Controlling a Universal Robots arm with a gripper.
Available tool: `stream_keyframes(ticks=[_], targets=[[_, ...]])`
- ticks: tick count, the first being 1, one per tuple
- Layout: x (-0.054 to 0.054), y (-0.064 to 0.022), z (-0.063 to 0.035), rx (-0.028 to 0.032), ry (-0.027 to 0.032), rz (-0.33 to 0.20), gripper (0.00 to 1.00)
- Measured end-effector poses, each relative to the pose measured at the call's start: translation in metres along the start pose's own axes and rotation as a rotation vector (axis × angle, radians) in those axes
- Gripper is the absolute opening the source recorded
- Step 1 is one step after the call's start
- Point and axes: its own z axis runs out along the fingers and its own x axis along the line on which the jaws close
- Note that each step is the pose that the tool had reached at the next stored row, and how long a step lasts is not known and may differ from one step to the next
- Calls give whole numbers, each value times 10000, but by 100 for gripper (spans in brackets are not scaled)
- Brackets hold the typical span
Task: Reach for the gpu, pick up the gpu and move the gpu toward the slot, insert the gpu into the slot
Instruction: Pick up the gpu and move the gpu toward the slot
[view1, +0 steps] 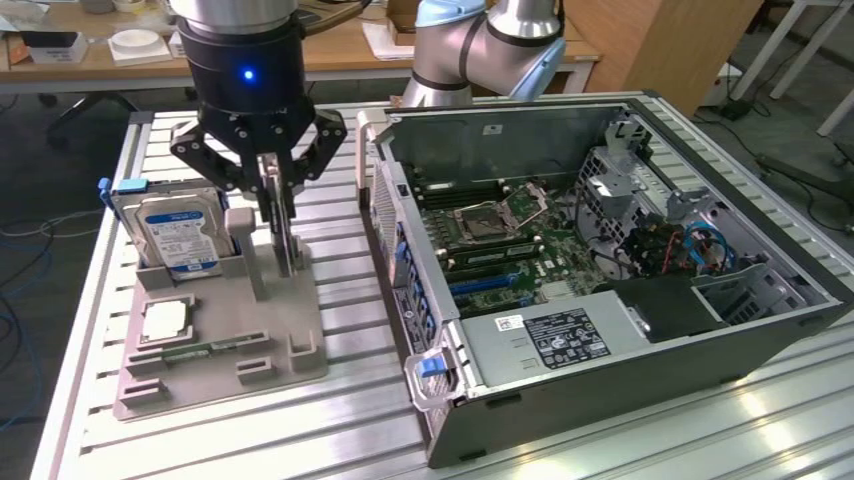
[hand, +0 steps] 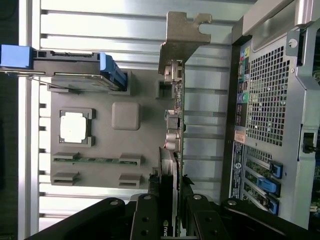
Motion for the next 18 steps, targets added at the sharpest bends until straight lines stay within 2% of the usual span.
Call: stream_keyframes(ticks=[18], targets=[[1, 0, -45, 41, 2, -1, 26]])
